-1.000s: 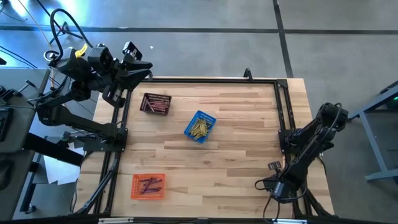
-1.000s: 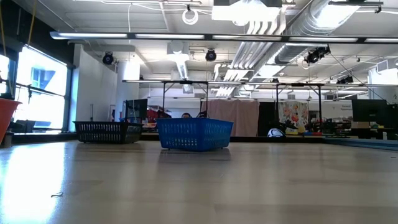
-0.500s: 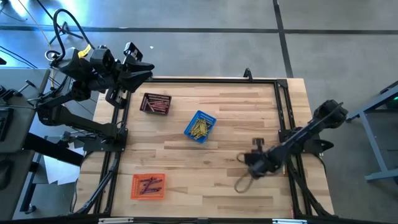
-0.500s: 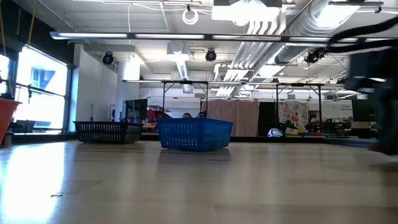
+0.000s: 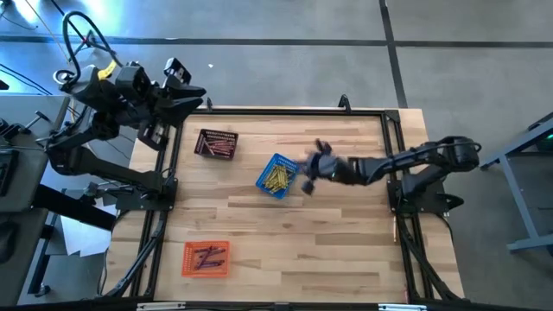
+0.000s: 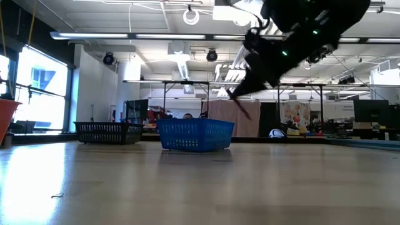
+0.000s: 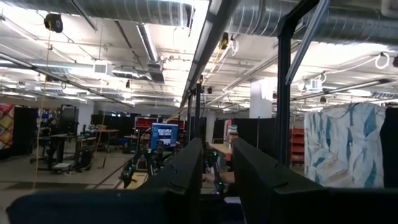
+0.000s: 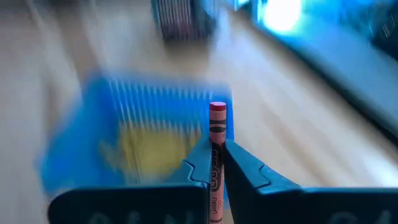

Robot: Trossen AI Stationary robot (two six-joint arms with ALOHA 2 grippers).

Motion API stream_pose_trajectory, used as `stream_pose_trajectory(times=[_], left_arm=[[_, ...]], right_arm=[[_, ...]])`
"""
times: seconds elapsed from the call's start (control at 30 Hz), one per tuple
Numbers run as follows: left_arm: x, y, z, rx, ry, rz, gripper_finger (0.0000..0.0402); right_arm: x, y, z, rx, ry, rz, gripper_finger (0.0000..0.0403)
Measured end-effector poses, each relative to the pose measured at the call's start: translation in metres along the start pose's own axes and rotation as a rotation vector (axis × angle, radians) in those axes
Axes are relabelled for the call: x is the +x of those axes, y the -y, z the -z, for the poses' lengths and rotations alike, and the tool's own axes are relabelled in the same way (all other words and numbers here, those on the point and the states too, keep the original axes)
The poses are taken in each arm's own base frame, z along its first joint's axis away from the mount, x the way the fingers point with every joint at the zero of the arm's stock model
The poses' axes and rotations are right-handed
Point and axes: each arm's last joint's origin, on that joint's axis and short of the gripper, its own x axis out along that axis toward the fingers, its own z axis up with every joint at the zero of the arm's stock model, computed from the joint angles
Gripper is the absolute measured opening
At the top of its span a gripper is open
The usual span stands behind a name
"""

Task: Sort crayons
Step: Put the red crayon into the black basket

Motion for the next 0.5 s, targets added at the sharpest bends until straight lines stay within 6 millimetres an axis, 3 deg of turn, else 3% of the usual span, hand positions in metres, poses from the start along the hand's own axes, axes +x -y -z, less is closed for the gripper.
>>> stream_pose_trajectory(times=[0.13,0.2,0.4,0.5], left_arm=[[-0.012,0.002,-0.005,-0.011,-0.027,-0.003,0.0076],[-0.019,0.004,-0.008,-0.012,-0.04,-0.005,0.0076],[-0.034,0.007,-0.014,-0.009,-0.063,-0.008,0.0076],[-0.038,0.008,-0.017,-0.007,-0.057,-0.007,0.0076]], right_arm=[[0.003,0.02,-0.044,0.172,0.376,-0.089,0.0012],[0.004,0.027,-0.065,0.205,0.481,-0.111,0.0012],[0.044,0.03,-0.133,0.023,0.489,-0.24,0.0012],[0.068,0.028,-0.166,-0.043,0.528,-0.225,0.0012]])
